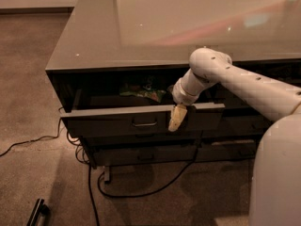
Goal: Open top drawer
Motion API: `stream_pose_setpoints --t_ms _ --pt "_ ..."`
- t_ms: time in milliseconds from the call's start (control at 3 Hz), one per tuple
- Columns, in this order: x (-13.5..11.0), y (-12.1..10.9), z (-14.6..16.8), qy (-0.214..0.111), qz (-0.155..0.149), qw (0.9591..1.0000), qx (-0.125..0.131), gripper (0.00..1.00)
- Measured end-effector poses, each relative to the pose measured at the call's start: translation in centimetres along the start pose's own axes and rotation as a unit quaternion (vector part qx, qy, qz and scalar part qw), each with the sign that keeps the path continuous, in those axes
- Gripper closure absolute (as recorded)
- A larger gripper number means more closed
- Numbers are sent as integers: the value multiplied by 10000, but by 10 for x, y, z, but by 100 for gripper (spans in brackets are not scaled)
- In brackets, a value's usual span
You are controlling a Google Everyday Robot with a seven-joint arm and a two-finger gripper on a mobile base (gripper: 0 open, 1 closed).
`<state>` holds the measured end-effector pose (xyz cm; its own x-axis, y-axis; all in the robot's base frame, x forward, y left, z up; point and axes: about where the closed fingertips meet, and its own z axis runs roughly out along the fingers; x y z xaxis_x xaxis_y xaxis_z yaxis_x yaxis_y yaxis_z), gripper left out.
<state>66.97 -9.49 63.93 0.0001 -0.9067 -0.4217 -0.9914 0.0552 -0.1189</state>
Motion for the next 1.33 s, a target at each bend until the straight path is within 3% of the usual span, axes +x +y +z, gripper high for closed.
stream_pose_setpoints --t_ms 667,1000,1333 --pt "-15 20 -5 -24 -320 9994 146 0" --pt "-10 38 -7 -85 -313 9993 183 0" --pt "0 52 -8 -101 -257 9994 196 13"
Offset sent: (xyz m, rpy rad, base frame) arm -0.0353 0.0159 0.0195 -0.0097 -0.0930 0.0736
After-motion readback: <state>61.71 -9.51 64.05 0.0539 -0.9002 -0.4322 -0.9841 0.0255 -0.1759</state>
